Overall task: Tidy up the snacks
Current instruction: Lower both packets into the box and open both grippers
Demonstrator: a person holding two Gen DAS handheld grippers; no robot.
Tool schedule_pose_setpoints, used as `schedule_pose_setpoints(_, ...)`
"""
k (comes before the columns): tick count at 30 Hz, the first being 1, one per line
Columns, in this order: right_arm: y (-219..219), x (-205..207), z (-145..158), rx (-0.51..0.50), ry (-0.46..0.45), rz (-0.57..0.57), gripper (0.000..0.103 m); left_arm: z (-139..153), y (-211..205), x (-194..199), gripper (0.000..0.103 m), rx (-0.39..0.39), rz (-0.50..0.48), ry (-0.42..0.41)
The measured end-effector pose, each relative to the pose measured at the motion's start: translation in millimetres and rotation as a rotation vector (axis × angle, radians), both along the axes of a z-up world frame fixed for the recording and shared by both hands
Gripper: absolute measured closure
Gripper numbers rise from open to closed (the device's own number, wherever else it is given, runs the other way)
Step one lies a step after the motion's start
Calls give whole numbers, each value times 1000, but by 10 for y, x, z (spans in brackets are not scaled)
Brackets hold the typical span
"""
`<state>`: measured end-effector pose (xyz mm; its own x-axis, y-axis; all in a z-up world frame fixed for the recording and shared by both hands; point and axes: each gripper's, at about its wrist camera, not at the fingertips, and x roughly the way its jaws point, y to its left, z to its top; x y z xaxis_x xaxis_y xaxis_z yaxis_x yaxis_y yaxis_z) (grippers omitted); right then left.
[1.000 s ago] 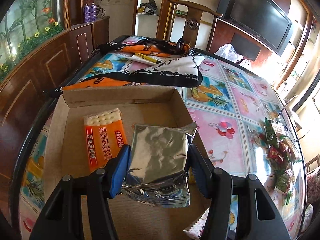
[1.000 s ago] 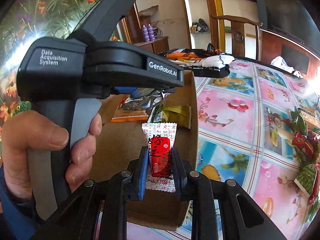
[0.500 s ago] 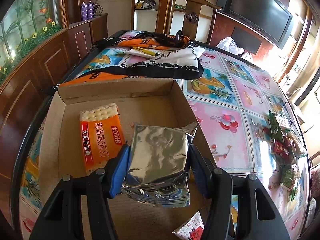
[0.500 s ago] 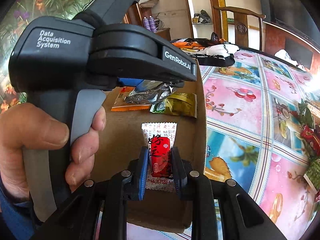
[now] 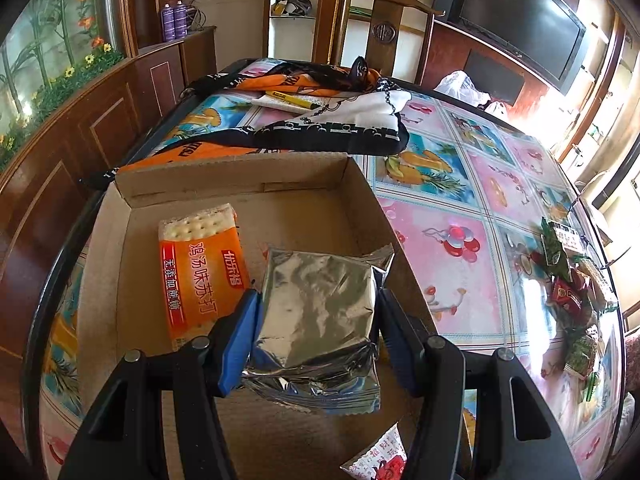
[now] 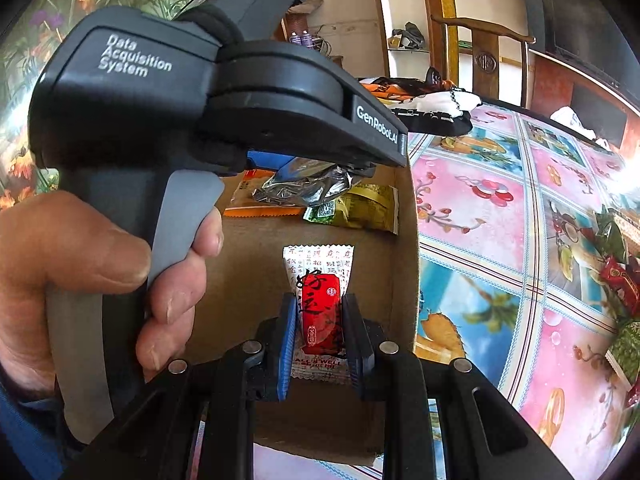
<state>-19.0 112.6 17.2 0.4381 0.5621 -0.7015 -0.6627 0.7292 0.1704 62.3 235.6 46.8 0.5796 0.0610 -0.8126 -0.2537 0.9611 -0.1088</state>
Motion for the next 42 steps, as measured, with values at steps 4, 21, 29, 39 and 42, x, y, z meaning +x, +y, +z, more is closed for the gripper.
schedule_pose_setpoints(4, 4, -45, 9, -6, -6, 0, 78, -18, -2, -11, 44, 2, -1, 0)
schedule_pose_setpoints(21, -17, -52, 32, -10, -15, -8, 78, 0, -24, -14, 40, -8, -12, -2)
schedule_pose_setpoints(29, -31, -47, 48, -7, -14, -4, 72, 51, -23, -25, 34, -23, -20, -22)
schedule_pose_setpoints(39, -71, -59, 114, 11, -50, -12, 65, 159, 50, -76, 34, -68, 3, -74)
schedule_pose_setpoints(42, -84, -54, 132, 16, -63, -17, 62, 179, 78, -92, 34, -88, 8, -85)
